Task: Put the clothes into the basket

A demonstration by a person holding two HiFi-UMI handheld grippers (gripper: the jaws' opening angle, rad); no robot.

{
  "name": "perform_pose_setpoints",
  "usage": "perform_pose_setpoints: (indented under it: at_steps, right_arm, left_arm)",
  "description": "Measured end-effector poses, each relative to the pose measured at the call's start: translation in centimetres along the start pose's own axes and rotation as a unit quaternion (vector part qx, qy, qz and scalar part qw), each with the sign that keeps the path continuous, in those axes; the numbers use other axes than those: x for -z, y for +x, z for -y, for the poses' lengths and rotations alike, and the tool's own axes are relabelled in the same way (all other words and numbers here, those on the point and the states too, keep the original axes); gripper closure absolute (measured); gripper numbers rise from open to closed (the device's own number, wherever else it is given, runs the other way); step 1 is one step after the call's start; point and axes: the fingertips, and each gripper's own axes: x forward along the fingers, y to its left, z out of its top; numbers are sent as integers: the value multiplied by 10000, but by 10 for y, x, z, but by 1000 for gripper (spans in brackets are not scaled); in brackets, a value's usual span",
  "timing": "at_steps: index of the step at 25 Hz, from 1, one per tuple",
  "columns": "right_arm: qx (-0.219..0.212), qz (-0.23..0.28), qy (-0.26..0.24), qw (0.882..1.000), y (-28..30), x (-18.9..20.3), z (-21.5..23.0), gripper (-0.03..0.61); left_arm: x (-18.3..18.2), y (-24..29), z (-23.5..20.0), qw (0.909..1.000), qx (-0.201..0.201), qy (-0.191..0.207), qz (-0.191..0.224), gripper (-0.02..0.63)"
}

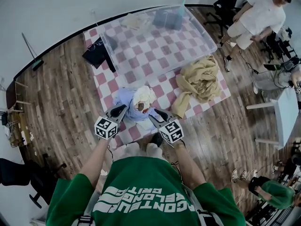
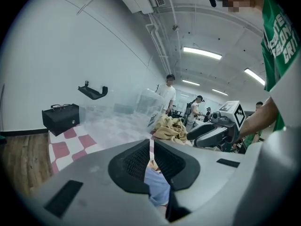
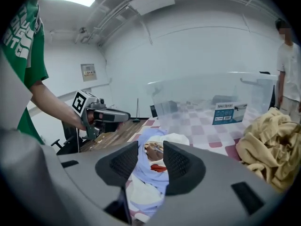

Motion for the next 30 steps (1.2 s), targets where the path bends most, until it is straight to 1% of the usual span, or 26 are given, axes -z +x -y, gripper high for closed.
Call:
perform_pose_setpoints:
  at_steps: [1,3,6,9,11,14,17,20,25,30]
  right_arm:
    - [-20,-73,-25,10000,6,4,1,415]
    - [-56,-228,-33,9997,18,13,3,385]
    - [-121,-455,4,9989,35,27,8,345]
    - [-144,-661,-68,9977,50,37,15,309]
    - [-163,-829,-168,9963,60,44,19,285]
    - [-238,-1039,-300,9938,74,56,22,251]
    - [-286,-1214,-397,9914,86,64,28,229]
    - [-283,-1407,-456,9886,98,74,35,211]
    - [-287,-1615,-519,9851,115,77,45,199]
    - [-369,-1850,-418,9812,134,103,50,199]
  left_arm:
    - [4,3,-4,10000,-10,-9,-54,599]
    - [15,8,-11,9998,-33,-42,-203,529]
    - [29,17,-20,9991,-35,-67,-408,469]
    - [39,28,-28,9983,-21,26,-590,369]
    - [46,34,-33,9976,8,80,-693,319]
    - [57,44,-38,9958,77,119,-906,265]
    - [69,54,-43,9929,151,138,-1169,231]
    - [81,64,-49,9899,232,51,-1396,207]
    - [97,78,-52,9849,386,-98,-1685,202]
    - [110,88,-47,9796,556,-217,-1921,202]
